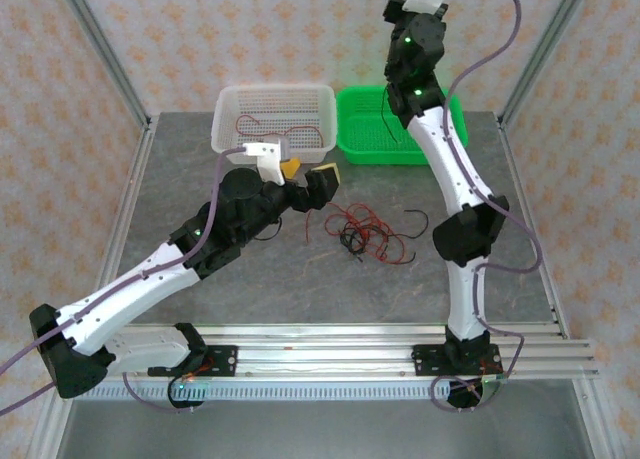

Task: Untangle the cables

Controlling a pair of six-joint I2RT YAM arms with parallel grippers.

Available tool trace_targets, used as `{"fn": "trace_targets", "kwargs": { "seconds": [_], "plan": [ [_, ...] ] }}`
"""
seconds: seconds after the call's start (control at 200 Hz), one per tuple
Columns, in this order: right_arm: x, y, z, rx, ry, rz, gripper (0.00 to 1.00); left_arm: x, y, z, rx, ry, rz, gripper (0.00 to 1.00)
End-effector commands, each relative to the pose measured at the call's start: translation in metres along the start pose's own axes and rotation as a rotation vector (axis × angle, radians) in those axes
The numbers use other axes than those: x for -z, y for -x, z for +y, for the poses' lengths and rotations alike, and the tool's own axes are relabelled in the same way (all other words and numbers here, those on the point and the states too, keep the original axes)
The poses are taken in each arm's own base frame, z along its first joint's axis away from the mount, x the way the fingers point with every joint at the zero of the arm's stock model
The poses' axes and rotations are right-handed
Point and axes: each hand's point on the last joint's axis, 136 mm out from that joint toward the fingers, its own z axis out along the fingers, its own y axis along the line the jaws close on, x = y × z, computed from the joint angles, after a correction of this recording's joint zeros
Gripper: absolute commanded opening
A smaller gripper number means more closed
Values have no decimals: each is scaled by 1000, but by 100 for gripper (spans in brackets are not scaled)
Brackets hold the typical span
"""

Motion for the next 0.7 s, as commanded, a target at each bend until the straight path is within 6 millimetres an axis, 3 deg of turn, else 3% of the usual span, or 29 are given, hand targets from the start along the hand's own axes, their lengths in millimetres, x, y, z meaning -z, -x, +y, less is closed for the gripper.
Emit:
{"fn": "trace_targets", "kwargs": {
  "seconds": [0.0,0.08,0.24,0.556,0.696],
  "plan": [
    [-10,0,-13,-58,-45,-68,0,0,-1,4,11,-2,-14,99],
    [-16,-27,-13,-29,-49,-38,0,0,-6,10,13,14,-19,99],
    [-17,-103,-12,80,-54,94,0,-2,-14,11,24,-5,-19,99],
    [20,-258,-34,266,-49,551,0,6,-10,10,34,-3,-8,99],
    [38,-306,-49,287,-65,719,0,12,-10,14,39,14,-3,99]
  ]
}}
